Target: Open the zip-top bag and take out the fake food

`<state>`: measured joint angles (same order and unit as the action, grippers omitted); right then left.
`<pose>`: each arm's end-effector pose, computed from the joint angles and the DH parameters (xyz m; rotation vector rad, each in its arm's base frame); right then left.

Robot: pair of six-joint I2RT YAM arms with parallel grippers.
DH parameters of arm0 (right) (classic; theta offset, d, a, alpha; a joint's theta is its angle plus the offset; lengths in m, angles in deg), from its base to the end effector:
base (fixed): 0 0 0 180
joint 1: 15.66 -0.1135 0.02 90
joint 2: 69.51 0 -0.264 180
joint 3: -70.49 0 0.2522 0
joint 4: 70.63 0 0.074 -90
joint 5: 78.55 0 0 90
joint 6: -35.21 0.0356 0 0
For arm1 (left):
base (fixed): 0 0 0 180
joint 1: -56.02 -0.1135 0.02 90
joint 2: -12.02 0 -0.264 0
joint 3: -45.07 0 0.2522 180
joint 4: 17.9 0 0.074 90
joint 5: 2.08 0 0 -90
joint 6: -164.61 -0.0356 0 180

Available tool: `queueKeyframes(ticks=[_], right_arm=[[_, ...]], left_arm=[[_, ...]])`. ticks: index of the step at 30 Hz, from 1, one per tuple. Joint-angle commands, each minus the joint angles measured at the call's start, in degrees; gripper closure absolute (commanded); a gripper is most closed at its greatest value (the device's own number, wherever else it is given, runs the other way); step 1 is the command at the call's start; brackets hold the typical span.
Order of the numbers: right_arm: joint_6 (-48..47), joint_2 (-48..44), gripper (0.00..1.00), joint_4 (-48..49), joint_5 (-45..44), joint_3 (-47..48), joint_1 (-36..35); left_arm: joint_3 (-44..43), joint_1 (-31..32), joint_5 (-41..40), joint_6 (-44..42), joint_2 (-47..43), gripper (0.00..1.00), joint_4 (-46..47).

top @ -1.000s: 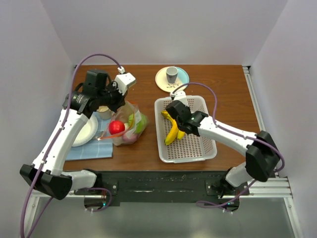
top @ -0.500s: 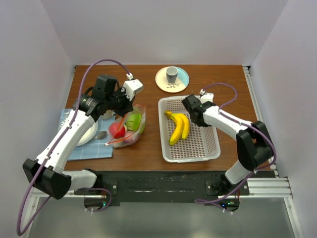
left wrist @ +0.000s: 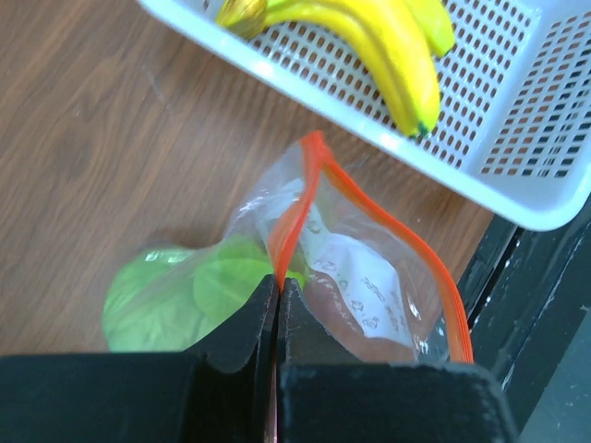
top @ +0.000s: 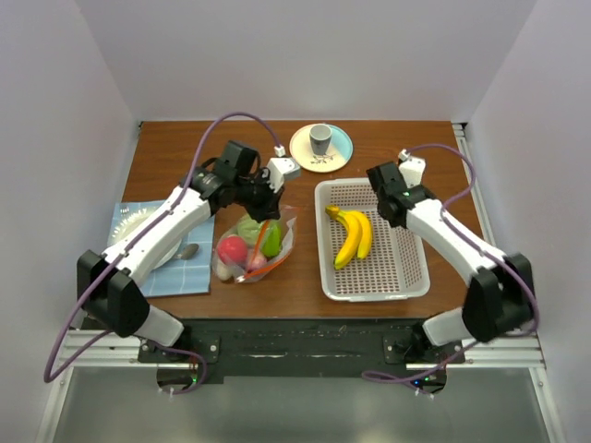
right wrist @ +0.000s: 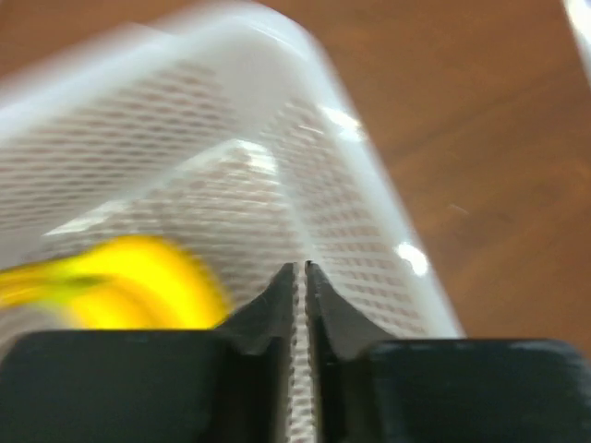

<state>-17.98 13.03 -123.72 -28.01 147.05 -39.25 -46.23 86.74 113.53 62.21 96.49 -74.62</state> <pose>0.2736 0.0948 0.2619 0.4949 2.2741 -0.3956 0.2615 -0.1733 0.3251 1.0828 2.1905 -0.6879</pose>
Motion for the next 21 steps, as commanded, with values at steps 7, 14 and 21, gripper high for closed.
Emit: queueKeyframes(ticks=[7, 14, 21], right_arm=[[-23.2, -16.6, 0.70, 31.1, 28.6, -1.7, -19.6], [-28.0, -9.2, 0.65, 31.1, 29.3, -0.7, -24.3], [-29.3, -9.7, 0.66, 33.4, 30.6, -4.3, -27.6]], left_arm=[[-9.8, 7.1, -1.8, 0.6, 7.8, 1.00, -0.2], [-8.2, 7.2, -4.3, 0.1, 6.9, 1.00, 0.2], [-6.8, 7.2, -6.2, -0.6, 6.5, 1.00, 0.5]])
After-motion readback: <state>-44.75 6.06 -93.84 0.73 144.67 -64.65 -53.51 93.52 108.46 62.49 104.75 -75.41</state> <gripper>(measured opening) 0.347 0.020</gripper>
